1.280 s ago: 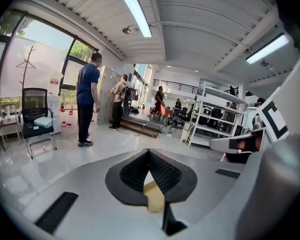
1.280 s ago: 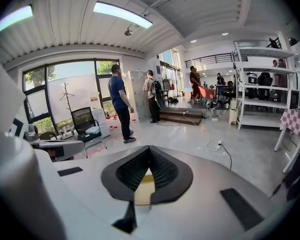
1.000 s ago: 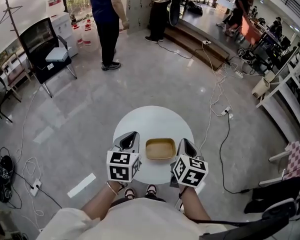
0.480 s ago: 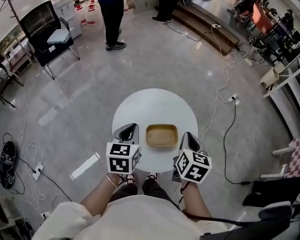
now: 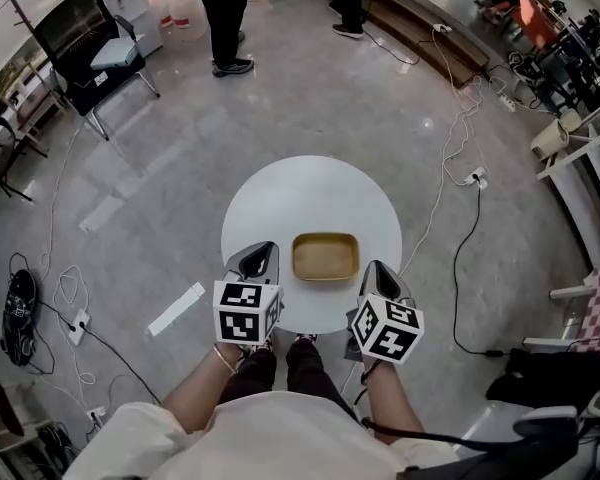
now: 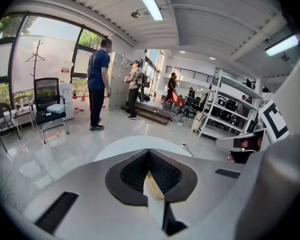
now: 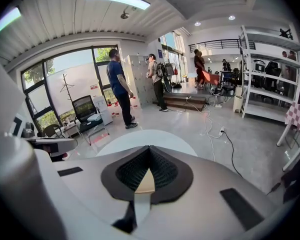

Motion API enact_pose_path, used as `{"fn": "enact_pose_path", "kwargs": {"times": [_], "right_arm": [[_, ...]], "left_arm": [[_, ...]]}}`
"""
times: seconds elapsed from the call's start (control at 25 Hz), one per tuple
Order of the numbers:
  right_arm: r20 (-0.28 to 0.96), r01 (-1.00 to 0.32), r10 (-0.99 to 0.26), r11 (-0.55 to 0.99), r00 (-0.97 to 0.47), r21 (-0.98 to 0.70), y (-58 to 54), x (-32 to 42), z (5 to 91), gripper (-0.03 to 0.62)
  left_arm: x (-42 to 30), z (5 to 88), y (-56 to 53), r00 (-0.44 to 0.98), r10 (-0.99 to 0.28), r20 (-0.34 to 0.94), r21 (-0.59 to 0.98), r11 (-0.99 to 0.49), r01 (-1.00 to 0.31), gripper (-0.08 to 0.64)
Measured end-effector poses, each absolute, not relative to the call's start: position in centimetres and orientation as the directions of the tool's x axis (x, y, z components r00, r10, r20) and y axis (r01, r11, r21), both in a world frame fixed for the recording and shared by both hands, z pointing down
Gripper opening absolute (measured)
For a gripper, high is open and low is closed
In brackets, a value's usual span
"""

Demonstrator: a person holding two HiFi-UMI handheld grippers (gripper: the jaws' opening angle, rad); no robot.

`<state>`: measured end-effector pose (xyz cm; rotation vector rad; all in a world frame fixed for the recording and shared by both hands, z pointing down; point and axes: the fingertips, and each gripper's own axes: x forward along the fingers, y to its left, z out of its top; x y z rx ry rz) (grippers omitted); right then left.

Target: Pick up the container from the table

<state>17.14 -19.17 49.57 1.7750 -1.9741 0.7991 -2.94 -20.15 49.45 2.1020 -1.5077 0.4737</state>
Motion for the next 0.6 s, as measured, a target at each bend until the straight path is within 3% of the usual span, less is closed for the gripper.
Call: {"fn": "enact_pose_path", "kwargs": {"times": [0.6], "right_arm": [[0.693,-0.986,-0.705,0.056,-0.15,-0.157,-18.4,17.7,53.4,0.025]], "left_arm": [[-2.0,53.9,-19.0,0.329,-0.706,0.627,0.233,-0.233,-0.944,0.015]]}}
